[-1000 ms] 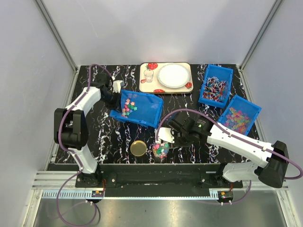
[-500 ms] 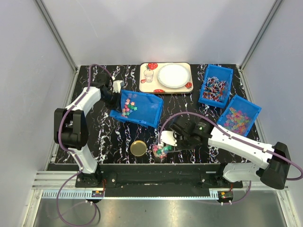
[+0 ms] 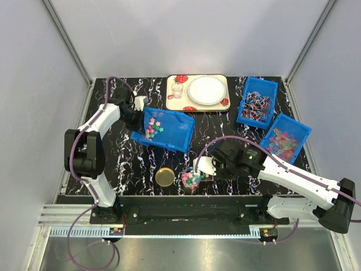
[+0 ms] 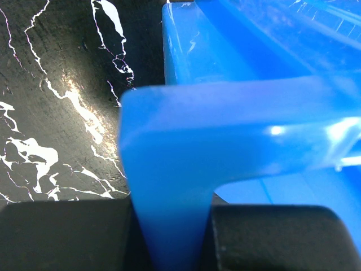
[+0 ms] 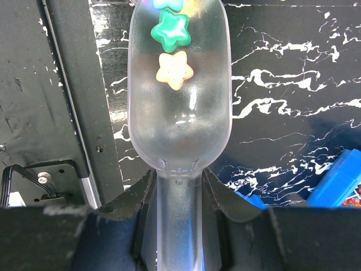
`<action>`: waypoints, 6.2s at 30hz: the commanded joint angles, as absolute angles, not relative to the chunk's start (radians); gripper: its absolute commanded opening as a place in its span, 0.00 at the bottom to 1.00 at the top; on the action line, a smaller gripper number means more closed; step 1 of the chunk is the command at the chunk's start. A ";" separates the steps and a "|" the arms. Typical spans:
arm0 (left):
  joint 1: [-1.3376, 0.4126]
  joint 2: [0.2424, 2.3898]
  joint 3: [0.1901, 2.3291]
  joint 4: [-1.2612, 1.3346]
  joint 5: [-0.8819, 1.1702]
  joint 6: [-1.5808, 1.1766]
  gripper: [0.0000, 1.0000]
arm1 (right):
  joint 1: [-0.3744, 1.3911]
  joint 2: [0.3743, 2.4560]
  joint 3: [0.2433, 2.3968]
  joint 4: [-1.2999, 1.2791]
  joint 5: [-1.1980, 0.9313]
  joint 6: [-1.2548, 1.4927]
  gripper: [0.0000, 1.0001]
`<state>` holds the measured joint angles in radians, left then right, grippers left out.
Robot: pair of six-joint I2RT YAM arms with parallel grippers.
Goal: Pack the candies
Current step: Place the fake candies in the packing bottle, then place the storage box at the center of the board, then place the spatula at the center of the board.
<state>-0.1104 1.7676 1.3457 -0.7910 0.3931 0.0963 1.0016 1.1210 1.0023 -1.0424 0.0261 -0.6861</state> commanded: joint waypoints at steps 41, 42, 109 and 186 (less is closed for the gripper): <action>-0.110 1.709 1.382 -0.753 0.437 0.094 0.00 | 1.012 1.115 1.017 -0.951 -0.018 -0.686 0.00; -0.110 1.710 1.384 -0.752 0.439 0.094 0.00 | 1.012 1.111 1.014 -0.947 -0.017 -0.686 0.00; -0.110 1.710 1.387 -0.753 0.431 0.095 0.00 | 1.083 1.325 1.006 -0.874 0.043 -0.710 0.00; 0.060 2.008 1.692 -0.864 0.086 0.094 0.09 | 0.382 1.655 0.968 -0.218 -0.084 -0.572 0.09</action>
<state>0.0509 2.0155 1.6302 -0.8917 0.1177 0.1028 0.3870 1.6341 0.9264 -0.2470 -0.0727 -0.5846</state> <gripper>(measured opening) 0.108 0.339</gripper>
